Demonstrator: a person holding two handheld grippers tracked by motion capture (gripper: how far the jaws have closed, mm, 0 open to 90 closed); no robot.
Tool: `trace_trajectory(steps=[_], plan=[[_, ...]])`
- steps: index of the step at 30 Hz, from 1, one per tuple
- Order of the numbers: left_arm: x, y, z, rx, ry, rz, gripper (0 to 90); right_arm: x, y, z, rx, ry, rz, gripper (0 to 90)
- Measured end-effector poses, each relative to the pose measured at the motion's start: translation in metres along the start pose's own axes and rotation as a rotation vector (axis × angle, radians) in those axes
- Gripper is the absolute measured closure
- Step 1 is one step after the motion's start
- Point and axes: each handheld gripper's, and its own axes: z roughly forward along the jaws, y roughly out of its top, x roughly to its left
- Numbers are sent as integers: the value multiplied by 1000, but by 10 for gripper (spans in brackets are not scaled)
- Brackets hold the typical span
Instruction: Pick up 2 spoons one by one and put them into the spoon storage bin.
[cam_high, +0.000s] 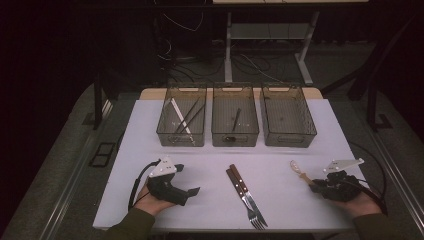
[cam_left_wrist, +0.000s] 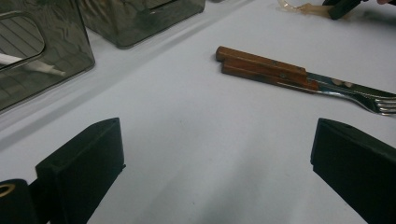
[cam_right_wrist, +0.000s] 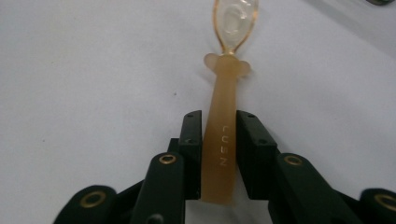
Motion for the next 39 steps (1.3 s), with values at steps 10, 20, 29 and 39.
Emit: trace_trajectory(steps=[10, 20, 29, 39], plan=[[-1, 1, 0, -5, -7, 8, 25, -4, 2, 0, 9, 29, 7, 744], [1, 0, 0, -14, -9, 9, 18, -7, 7, -3, -25, 49, 14, 745], [0, 0, 1, -10, -16, 6, 5, -7, 12, -6, -47, 48, 5, 745], [0, 0, 2, -14, -18, -8, 0, -9, 22, -10, -99, 65, -8, 745]])
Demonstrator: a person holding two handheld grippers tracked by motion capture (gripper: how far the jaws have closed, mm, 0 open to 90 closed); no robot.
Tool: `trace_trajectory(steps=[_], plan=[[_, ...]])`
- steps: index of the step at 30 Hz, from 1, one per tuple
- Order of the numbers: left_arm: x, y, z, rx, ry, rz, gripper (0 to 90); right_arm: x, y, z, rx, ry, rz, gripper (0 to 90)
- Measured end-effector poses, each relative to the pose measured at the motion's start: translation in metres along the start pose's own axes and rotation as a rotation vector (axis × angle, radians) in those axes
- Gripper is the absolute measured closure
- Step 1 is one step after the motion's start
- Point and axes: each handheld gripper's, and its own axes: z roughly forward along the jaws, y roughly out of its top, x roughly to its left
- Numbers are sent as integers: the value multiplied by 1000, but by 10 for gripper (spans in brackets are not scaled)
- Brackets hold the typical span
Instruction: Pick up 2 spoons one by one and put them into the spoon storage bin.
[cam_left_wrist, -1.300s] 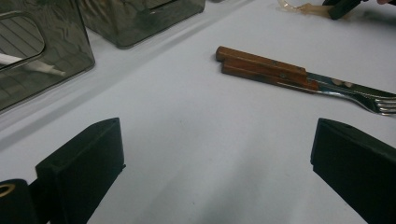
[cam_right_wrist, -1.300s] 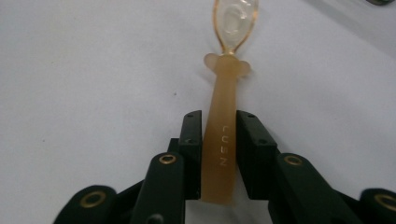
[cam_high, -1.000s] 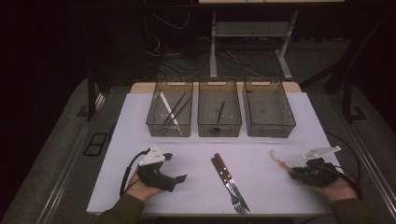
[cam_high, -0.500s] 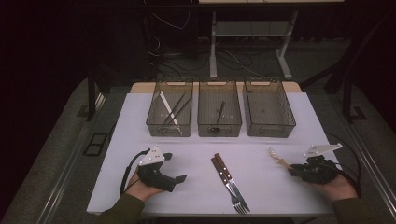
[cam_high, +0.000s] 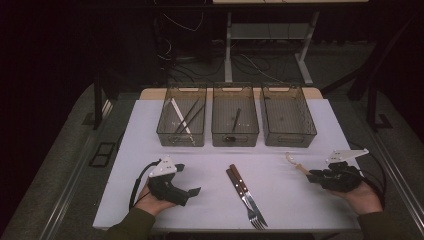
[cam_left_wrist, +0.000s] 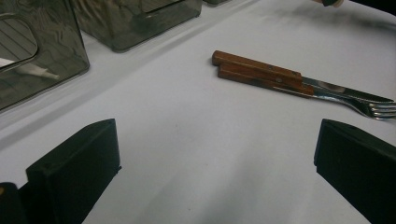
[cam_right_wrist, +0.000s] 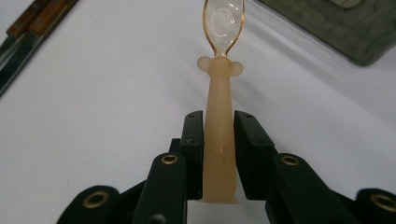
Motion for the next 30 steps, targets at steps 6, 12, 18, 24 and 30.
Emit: trace_trajectory(steps=[6, 12, 18, 24, 30], plan=[[0, 0, 0, 1, -1, 0, 0, 2, 12, 0, -42, 13, -9, 744], [0, -1, 0, 0, 1, -2, 0, 7, 23, 0, -69, 20, -17, 744], [0, -1, 0, 4, 1, 4, 0, 6, 34, 0, -97, 29, -17, 744], [0, -1, 0, 9, 3, 6, 0, 8, 49, 0, -125, 33, -29, 744], [-1, -1, 0, 9, 0, 9, 0, 10, 66, 3, -149, 44, -36, 744]])
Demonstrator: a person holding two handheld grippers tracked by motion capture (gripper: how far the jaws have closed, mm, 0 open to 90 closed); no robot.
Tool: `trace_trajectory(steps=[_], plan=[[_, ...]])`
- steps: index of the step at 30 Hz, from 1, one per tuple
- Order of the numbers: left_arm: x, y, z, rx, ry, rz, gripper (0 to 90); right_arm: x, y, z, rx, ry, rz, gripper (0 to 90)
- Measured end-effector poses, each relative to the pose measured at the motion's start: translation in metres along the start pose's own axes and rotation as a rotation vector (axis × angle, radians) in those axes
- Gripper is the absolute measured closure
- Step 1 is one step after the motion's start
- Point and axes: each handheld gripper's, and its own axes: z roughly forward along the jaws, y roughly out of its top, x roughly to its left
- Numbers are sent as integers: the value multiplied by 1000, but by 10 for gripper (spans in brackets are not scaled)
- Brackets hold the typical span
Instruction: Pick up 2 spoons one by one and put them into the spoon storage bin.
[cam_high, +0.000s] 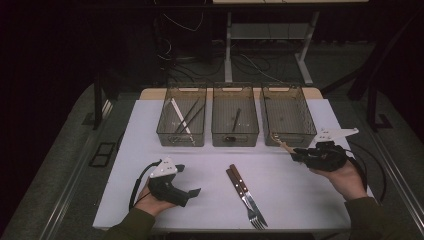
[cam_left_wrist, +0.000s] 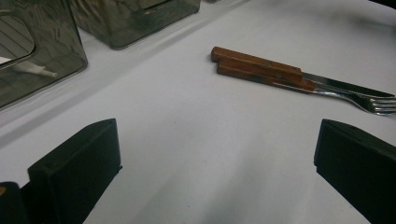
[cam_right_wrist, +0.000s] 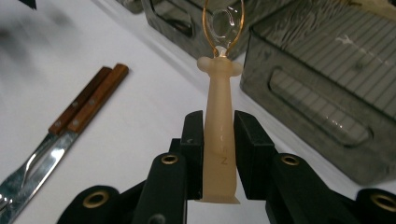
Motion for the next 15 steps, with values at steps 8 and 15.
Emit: trace_trajectory(steps=[8, 15], plan=[[0, 0, 0, -2, 1, -4, 0, 1, 20, 12, -23, 7, -12, 744], [0, 0, 1, 3, -3, 0, 0, 1, 39, 25, -40, 10, -20, 743]])
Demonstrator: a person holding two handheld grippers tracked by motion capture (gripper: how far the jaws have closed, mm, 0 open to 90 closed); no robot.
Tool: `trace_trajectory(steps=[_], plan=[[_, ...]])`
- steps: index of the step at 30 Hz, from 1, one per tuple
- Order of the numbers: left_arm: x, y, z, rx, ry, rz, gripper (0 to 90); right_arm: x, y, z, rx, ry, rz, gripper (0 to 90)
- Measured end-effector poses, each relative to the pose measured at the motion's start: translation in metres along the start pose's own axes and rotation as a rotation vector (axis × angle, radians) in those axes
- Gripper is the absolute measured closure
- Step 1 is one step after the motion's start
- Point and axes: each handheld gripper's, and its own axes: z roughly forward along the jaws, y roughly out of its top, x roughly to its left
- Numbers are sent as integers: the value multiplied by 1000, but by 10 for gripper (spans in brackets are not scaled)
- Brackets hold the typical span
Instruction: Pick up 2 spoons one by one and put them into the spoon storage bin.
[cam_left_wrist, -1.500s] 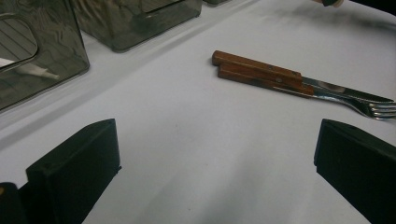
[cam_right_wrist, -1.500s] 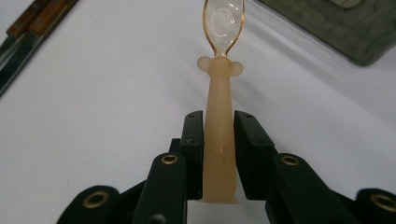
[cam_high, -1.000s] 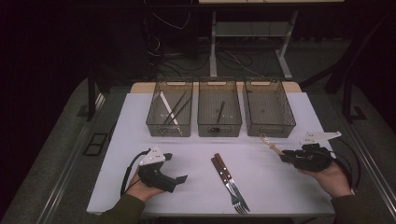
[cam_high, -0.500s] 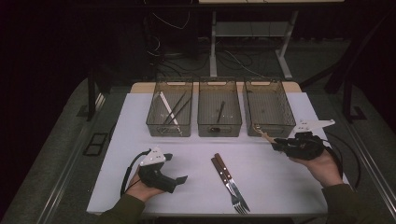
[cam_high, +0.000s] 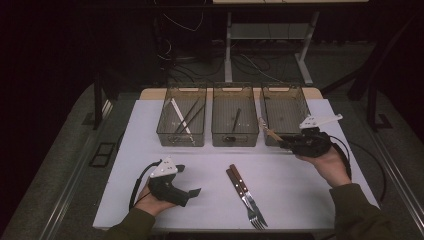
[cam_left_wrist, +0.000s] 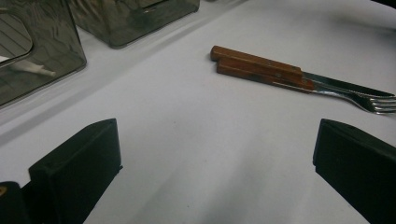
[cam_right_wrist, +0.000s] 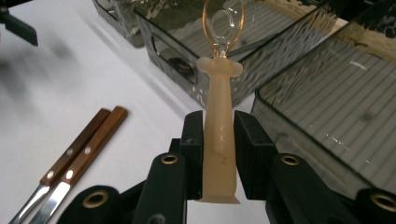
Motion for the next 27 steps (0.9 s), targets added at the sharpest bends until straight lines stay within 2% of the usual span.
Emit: trace_trajectory(steps=[16, 22, 27], plan=[[0, 0, -1, -13, 2, 2, 0, 1, 45, 32, -4, 10, 2, 743], [-1, 1, -2, -12, -2, 7, 0, 4, 64, 50, 31, 3, -15, 743], [-1, 1, -2, -13, -2, 6, 0, 2, 73, 65, 62, 1, -10, 743]])
